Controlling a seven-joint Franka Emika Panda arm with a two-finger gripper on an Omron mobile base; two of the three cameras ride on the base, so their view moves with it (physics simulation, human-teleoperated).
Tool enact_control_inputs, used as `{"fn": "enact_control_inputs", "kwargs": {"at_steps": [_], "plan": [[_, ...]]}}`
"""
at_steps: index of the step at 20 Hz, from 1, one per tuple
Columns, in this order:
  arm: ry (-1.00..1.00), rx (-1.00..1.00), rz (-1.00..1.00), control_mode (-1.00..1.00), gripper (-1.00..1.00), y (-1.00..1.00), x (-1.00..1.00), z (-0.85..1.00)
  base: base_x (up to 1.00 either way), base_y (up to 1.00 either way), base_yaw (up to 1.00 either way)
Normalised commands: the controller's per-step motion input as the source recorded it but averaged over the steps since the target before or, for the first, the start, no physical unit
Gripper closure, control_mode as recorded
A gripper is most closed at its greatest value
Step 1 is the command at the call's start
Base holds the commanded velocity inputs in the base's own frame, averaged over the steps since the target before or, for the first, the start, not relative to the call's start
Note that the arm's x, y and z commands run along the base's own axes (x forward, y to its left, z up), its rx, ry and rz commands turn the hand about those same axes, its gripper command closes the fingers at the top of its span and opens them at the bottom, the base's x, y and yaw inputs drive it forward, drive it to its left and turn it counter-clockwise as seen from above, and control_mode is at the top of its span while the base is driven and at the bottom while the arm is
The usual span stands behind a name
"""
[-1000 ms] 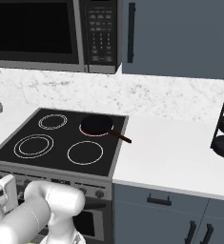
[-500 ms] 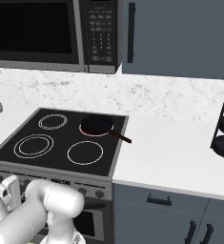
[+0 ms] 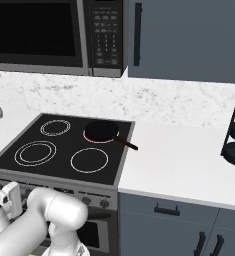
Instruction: Turn off the rear right burner of the stove.
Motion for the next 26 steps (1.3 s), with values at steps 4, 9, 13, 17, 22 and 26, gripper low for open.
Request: {"fn": "enact_control_inputs", "kwargs": {"at_steps": [4, 9, 13, 17, 22, 26], "plan": [[-0.01, 0.0, 0.0, -1.0, -1.0, 0.04, 0.14, -0.18, 0.0, 0.0, 0.0], [-0.01, 0.0, 0.0, -1.0, -1.0, 0.01, 0.11, -0.05, 0.0, 0.0, 0.0], [0.0, 0.0, 0.0, -1.0, -1.0, 0.0, 0.1, -0.01, 0.0, 0.0, 0.0], [0.0, 0.0, 0.0, -1.0, -1.0, 0.0, 0.04, 0.0, 0.0, 0.0, 0.0], [0.0, 0.0, 0.0, -1.0, 1.0, 0.0, 0.0, 0.0, 0.0, 0.0, 0.0], [0.0, 0.0, 0.0, -1.0, 1.0, 0.0, 0.0, 0.01, 0.0, 0.0, 0.0]]}}
